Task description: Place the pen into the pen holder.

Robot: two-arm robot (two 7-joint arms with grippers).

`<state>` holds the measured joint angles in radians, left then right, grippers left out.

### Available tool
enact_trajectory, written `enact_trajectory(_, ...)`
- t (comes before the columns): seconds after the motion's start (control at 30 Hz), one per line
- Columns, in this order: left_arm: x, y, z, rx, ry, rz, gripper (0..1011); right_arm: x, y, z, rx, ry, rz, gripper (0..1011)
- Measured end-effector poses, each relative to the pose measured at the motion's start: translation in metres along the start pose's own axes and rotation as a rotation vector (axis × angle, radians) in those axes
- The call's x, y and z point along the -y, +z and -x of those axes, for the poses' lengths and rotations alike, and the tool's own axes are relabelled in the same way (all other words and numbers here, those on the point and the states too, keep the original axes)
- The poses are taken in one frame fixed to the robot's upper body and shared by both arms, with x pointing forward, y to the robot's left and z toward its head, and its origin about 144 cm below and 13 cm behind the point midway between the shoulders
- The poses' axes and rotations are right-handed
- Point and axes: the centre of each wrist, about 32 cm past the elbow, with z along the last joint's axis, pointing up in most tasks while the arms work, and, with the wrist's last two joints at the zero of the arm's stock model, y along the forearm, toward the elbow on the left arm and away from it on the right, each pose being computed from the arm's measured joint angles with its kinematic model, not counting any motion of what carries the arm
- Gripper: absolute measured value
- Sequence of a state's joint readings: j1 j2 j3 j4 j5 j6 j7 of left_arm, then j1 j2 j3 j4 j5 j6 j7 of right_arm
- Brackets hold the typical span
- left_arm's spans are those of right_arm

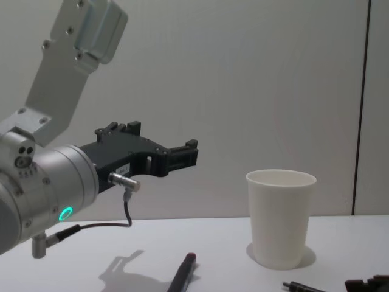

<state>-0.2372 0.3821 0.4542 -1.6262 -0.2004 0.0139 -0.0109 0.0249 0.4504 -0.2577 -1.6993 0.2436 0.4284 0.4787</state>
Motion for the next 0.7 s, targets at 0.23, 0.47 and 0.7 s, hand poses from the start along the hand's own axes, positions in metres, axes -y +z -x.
enact_trajectory(0.23,0.0000,0.0000,0.0000,0.000,0.000,0.000,1001,0.0000,-0.0001,-0.0001,0.000,0.000,0.001,728)
enact_trajectory(0.47,0.0000,0.0000,0.0000,0.000,0.000,0.000,1001,-0.0004,-0.0003,0.0000,-0.003,-0.007,-0.001,673)
enact_trajectory(0.7,0.0000,0.0000,0.0000,0.000,0.000,0.000,1001,-0.0009,-0.0006,-0.0001,-0.010,-0.021,-0.005,545)
